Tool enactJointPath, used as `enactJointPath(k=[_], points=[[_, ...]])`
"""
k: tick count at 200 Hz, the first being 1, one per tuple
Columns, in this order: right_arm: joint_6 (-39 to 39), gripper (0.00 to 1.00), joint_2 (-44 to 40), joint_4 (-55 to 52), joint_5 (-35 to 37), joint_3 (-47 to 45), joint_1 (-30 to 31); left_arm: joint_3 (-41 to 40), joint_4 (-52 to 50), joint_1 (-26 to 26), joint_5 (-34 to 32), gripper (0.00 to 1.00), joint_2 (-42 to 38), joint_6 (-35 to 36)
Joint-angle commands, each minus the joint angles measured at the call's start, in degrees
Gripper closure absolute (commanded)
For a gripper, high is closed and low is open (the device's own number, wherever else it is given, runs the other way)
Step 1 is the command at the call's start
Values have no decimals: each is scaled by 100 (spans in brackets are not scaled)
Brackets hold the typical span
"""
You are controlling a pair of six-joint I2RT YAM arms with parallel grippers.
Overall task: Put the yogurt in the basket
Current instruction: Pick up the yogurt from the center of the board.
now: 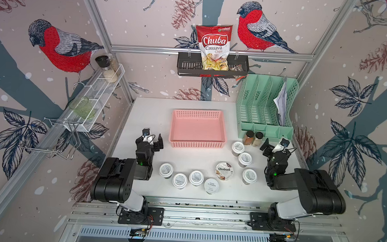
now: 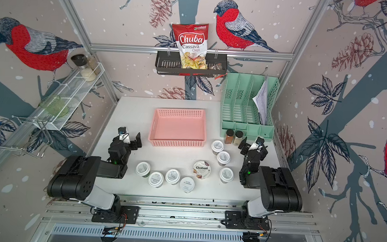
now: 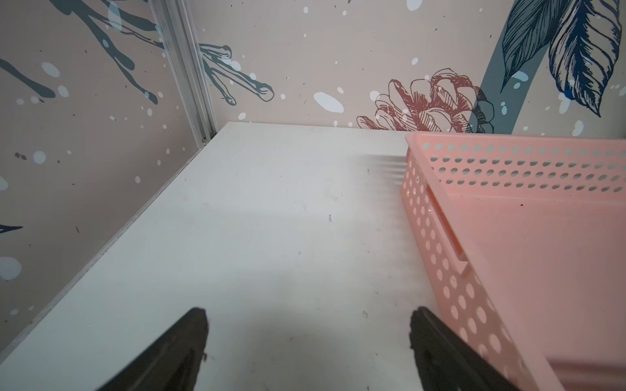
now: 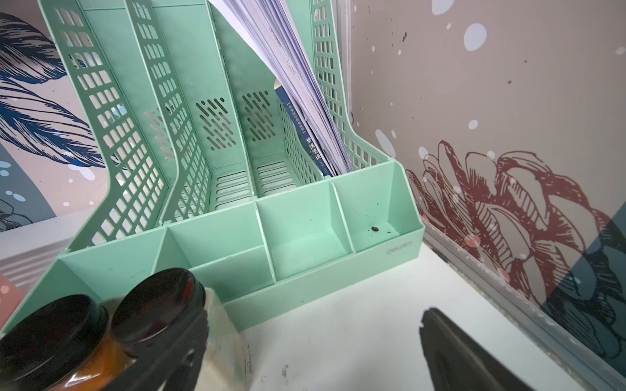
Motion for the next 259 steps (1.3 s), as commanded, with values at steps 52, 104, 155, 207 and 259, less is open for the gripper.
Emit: enactJointPath(k=[52,104,155,207,259], points=[[-5,0,0,74,36,10,8,-4,273,-43,-108,4,-15,-7],[-6,0,1,65,38,17,8,4,264,-42,-99,4,-12,-18],[-4,1,1,65,29,18,7,-9,280,-40,-108,4,-23,-7],[-5,0,-1,64,38,18,7,6,259,-28,-88,4,-23,-14],[-108,0,-43,335,772,-105,320,929,-2202,-94,-953,4,-901,-554]])
